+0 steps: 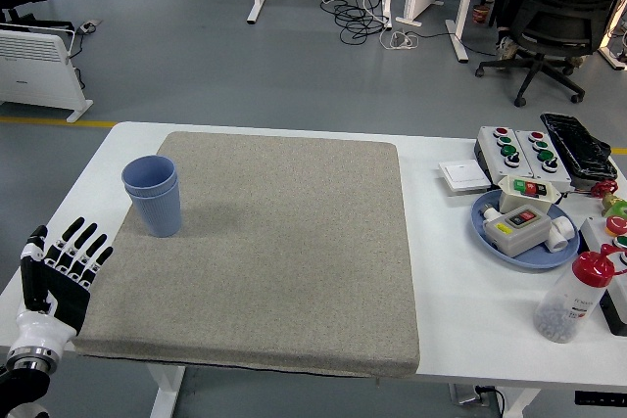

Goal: Push cup pick cup insert cup

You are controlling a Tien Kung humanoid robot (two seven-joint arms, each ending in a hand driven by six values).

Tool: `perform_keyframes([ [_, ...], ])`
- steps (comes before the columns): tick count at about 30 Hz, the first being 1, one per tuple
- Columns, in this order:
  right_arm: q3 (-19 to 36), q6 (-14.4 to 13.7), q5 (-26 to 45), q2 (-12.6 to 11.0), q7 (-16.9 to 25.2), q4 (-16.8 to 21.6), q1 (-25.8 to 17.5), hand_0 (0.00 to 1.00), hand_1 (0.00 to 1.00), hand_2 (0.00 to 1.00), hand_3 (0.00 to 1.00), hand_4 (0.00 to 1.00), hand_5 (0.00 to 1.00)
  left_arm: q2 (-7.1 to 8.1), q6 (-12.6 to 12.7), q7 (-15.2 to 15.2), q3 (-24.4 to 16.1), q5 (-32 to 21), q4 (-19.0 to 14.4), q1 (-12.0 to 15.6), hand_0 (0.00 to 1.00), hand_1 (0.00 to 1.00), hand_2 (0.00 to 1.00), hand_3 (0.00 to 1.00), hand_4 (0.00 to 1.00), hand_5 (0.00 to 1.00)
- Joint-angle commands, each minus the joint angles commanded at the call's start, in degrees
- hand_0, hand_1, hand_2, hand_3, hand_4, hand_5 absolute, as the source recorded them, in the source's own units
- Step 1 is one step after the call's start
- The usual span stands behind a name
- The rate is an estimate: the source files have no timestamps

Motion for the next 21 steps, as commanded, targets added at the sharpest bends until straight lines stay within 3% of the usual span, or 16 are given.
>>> perform_keyframes([
  [21,-1.06,0.18,1.35,-0.12,0.4,0.08,0.39,0.688,0.608,0.64,0.571,0.097,0.487,-0.4,0.29,-0.06,-1.14,0.38,-0.06,0.05,0.804,0.807,0.823,0.777,0.62,0.998],
])
